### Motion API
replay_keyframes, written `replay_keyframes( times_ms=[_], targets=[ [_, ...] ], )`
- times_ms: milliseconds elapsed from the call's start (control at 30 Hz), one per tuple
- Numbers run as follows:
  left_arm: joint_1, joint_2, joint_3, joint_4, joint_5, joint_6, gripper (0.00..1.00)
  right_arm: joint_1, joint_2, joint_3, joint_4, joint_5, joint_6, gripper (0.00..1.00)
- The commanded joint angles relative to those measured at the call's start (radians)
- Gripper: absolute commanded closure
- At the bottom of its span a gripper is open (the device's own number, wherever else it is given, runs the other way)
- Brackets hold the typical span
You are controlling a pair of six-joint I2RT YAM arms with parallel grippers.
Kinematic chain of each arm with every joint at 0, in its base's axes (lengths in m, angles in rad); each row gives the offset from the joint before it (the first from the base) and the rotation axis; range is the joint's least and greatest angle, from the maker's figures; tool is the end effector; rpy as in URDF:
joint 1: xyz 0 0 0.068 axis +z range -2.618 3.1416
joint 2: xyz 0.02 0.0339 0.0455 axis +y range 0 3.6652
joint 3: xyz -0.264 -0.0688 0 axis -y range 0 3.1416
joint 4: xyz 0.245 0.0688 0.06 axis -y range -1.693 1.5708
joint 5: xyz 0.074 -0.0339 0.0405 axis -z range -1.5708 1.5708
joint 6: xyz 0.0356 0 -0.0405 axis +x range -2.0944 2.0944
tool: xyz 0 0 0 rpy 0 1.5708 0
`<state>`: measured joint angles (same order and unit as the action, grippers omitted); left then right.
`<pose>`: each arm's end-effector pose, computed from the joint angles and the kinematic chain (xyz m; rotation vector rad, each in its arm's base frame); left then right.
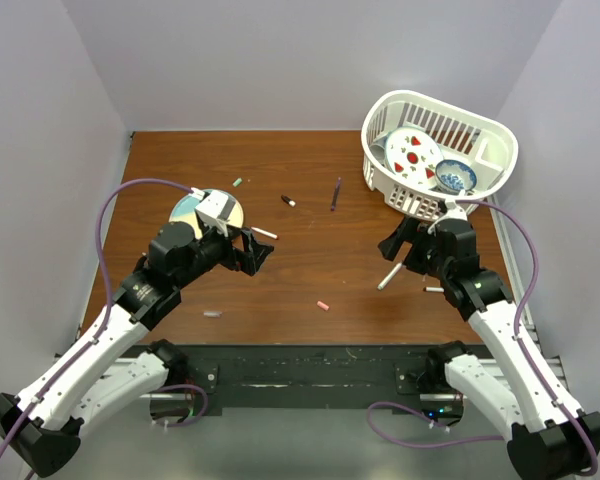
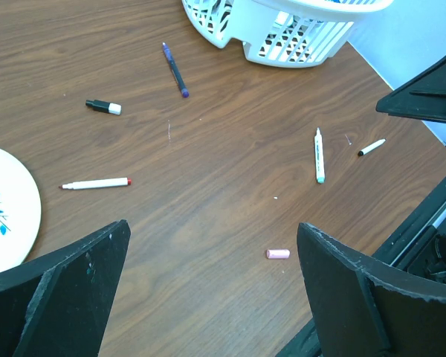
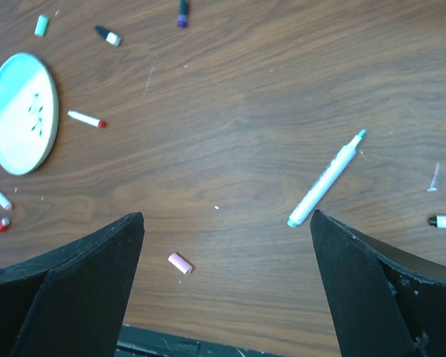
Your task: Insert the pens into the pen caps
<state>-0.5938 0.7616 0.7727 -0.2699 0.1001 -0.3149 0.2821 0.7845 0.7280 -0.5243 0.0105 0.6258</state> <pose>0.1464 -0.1031 0.3304 0.3348 1.8609 -0.7233 0.1661 0.0477 0.2859 0.3818 2.1632 0.5096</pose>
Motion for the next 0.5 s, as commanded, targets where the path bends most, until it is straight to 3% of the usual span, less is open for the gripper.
replay_keyframes(
  times_ms=[0, 267, 367, 467],
  targets=[
    [0.006, -0.004, 0.007, 0.038, 0.006, -0.007, 0.0, -0.001, -0.016, 0.028, -0.055, 0.117, 0.081, 0.01],
    [0.006, 0.002, 0.019, 0.024, 0.004, -0.023, 0.0, -0.001, 0.042, 0.033, -0.192, 0.38, 0.291, 0.04],
    [0.006, -0.004, 0.014, 0.024, 0.013, -0.023, 0.0, -0.001, 0.119, 0.024, -0.218, 0.369, 0.356, 0.07],
    [0.006, -0.01, 0.005, 0.037, 0.032, -0.027, 0.0, -0.001, 0.194, -0.03, -0.107, 0.252, 0.301, 0.14]
  ],
)
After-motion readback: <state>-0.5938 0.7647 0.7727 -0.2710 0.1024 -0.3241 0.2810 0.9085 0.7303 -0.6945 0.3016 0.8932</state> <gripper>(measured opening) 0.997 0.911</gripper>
